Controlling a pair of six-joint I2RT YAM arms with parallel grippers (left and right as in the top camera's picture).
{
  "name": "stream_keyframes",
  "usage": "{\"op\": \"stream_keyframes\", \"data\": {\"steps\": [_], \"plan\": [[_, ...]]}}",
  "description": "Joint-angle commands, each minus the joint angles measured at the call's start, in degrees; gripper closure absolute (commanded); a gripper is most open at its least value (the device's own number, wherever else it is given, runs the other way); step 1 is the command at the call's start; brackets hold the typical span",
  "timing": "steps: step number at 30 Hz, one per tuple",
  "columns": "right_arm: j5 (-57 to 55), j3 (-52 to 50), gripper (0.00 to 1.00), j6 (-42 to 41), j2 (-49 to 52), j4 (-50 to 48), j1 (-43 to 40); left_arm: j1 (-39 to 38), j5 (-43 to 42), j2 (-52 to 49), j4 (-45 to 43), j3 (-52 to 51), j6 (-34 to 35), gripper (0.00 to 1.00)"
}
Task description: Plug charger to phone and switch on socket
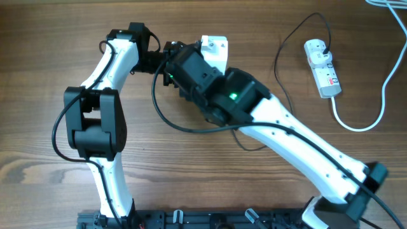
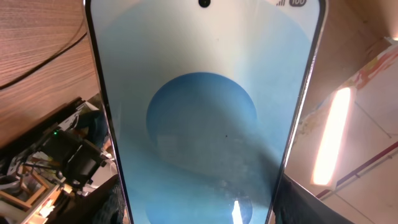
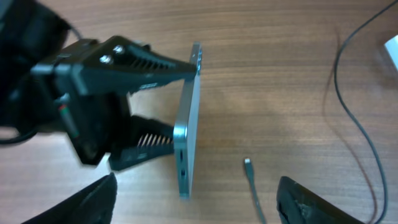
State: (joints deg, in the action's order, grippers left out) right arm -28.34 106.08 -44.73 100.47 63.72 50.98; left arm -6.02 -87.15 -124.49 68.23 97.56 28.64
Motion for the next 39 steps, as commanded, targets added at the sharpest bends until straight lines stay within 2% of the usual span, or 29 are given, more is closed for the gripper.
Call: {"op": "stream_keyframes", "data": {"steps": [1,7,12,13,39], "plan": [[-4.22,-0.63,0.26,-2.84,3.02,-0.9,-0.04,0.15,-3.19,2.67,0.5,0.61,0.39,0.38],[-4.26,-0.63,0.27,-2.82,6.97,-3.04,-0.04,0.15,-3.19,2.67,1.53,0.61,0.35,0.38],[-4.26,-0.63,0.55,-2.8,7.93,-3.48,-0.07,0.15,-3.19,2.67,1.75,0.61,0.37,0.38],[-4.52,-0.63,0.57,-2.84,7.93,-3.5,-0.07,0.15,-3.19,2.67,1.75,0.61,0.37,0.38],[-8.28,-0.68,0.69,-1.77,7.98,-5.22,-0.22,0.13,-3.19,2.67,5.18,0.61,0.35,0.37]]}}
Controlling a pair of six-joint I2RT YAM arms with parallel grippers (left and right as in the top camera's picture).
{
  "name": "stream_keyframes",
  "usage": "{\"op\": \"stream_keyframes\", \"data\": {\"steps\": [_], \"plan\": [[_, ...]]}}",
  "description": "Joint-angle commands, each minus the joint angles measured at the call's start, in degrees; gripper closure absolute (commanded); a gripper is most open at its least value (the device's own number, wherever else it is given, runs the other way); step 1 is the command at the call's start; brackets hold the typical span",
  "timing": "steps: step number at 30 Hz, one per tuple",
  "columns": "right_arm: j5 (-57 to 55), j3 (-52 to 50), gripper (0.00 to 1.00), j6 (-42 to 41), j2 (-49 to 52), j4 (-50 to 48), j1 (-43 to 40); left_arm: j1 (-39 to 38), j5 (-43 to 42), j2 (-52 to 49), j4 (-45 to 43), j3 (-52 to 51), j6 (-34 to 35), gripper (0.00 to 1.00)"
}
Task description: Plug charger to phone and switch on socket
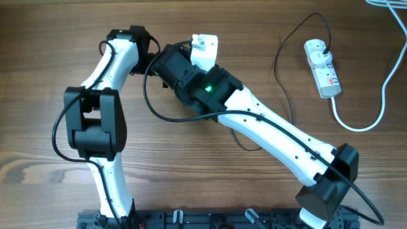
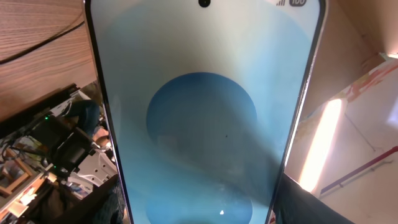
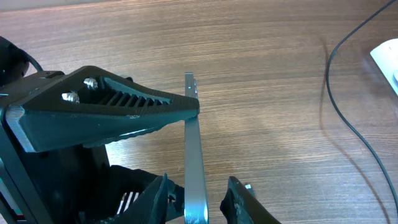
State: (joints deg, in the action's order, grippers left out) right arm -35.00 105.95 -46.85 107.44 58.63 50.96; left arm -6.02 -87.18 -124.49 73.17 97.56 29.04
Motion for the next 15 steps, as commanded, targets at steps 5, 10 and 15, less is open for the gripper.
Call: {"op": "stream_keyframes", "data": {"steps": [5,10,15], "plan": [[-1.62,-0.55,0.75,0.35,1.01,-0.15,-0.2,0.13,-3.17,2.67,1.46,0.61,-0.07,0.37],[-1.62,-0.55,0.85,0.35,1.01,-0.15,-0.2,0.13,-3.17,2.67,1.46,0.61,-0.09,0.38],[-1.64,-0.55,0.96,0.35,1.01,-0.35,-0.2,0.13,-3.17,2.67,1.44,0.61,-0.09,0.37]]}}
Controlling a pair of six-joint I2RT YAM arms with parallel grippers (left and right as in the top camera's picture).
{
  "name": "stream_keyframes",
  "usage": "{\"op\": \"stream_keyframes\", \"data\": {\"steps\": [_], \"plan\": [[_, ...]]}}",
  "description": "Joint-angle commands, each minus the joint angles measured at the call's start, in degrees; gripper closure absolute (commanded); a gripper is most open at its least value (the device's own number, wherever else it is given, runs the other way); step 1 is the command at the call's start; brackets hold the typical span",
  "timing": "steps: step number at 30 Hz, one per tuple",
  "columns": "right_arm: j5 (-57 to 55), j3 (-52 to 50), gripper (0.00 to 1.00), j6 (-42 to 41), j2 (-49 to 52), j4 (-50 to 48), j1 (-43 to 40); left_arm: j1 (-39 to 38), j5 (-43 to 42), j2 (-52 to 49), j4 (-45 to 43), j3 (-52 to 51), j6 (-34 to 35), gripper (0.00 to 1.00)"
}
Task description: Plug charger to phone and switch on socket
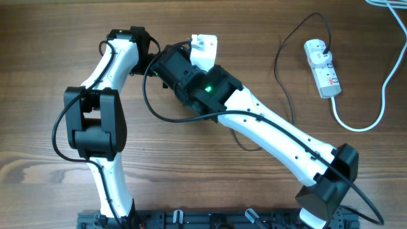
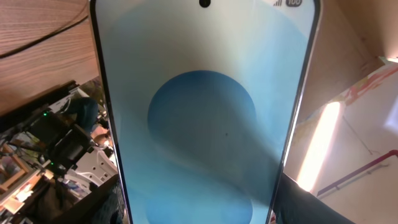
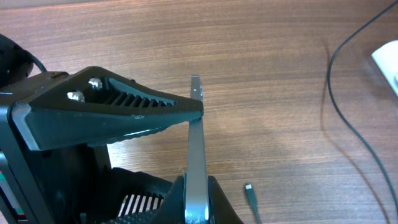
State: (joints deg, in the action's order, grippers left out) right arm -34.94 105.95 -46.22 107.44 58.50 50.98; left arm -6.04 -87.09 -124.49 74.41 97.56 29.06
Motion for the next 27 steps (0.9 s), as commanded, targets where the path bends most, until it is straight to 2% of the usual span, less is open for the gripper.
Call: {"op": "stream_keyframes", "data": {"steps": [1,6,9,13,17,20,22,27], "plan": [[-1.68,-0.55,0.96,-0.28,1.01,-0.5,-0.22,0.15,-3.26,2.67,0.2,0.61,-0.11,0.37],[-1.97,-0.52,0.96,-0.33,0.98,-2.23,-0.22,0.17,-3.19,2.67,-0.5,0.61,-0.28,0.37],[-3.65,-0.26,0.96,-0.83,0.33,-2.75,-0.22,0.17,-3.08,2.67,-3.15,0.61,-0.2,0.31],[-7.37,-0.11,0.96,-7.34,-1.88,-2.34,-0.22,0.76,-2.89,2.67,-8.15,0.61,1.73,0.25],[-10.64,-0.11,0.96,-15.72,-4.39,-2.32,-0.22,1.57,-2.89,2.67,-8.24,0.61,1.9,0.24],[-12.24,-0.11,0.96,-27.76,-5.35,-1.27,-0.22,1.73,-2.93,2.67,-8.2,0.61,1.95,0.24],[-11.26,-0.11,0.96,-38.77,-5.51,-0.57,-0.33,1.7,-2.95,2.67,-7.98,0.61,3.1,0.26],[-5.03,-0.11,0.96,-54.55,-5.51,-0.68,-0.33,1.66,-3.26,2.67,-7.74,0.61,4.7,0.32]]}}
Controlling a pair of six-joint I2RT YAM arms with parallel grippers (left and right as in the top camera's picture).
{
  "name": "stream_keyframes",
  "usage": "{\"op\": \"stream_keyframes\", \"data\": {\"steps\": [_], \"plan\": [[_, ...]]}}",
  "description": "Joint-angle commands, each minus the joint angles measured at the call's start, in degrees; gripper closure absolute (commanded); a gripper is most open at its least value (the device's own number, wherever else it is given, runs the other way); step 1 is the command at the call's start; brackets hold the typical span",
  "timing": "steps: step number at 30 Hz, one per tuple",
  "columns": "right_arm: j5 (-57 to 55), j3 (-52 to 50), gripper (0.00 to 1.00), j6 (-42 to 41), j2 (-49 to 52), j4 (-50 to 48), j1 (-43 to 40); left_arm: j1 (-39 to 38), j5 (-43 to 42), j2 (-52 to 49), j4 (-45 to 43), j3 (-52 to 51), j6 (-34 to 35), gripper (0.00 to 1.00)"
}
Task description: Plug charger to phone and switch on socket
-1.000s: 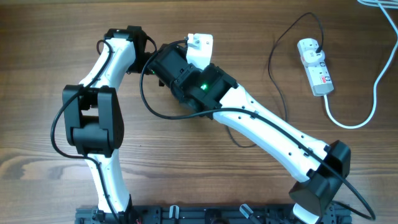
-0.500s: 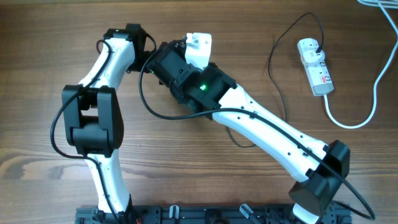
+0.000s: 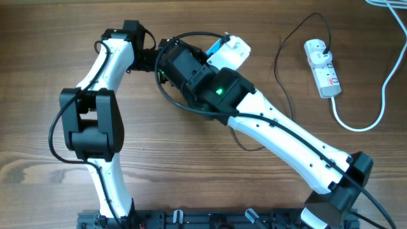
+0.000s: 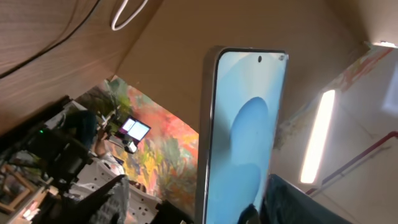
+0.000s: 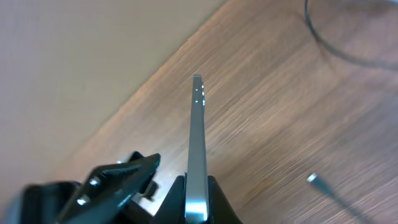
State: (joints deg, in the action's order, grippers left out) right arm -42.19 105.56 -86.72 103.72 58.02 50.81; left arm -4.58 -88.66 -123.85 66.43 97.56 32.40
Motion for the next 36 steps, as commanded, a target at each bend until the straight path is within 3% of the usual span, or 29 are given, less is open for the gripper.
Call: {"op": "stream_keyframes", "data": {"steps": [1,4,9,25,29,33,36], "plan": [[3.63,0.28,0.96,-16.46,-1.79,-0.22,-0.15,0.2,-1.68,2.03,0.52,0.61,1.66,0.33],[8.87,0.28,0.96,-27.21,-1.79,-0.15,-0.2,0.2,-1.68,2.03,0.63,0.61,4.37,0.43],[9.77,0.26,0.91,-31.95,-1.79,1.97,-0.2,0.2,-1.7,2.03,1.09,0.61,4.52,0.48],[9.92,-0.2,0.95,-31.98,-0.83,-0.35,-1.03,-1.75,-1.7,2.03,6.95,0.61,4.52,0.57],[9.94,-0.2,0.95,-32.0,-0.81,-0.33,-1.07,-1.75,-1.7,2.03,7.8,0.61,4.52,0.65],[10.82,-0.2,0.94,-31.98,-0.81,-0.15,-1.05,-1.75,-1.7,2.03,7.82,0.61,4.52,0.82],[12.17,-0.2,0.93,-32.0,-0.81,-0.17,-1.07,-1.75,-1.7,2.03,7.82,0.61,4.55,0.84]]}}
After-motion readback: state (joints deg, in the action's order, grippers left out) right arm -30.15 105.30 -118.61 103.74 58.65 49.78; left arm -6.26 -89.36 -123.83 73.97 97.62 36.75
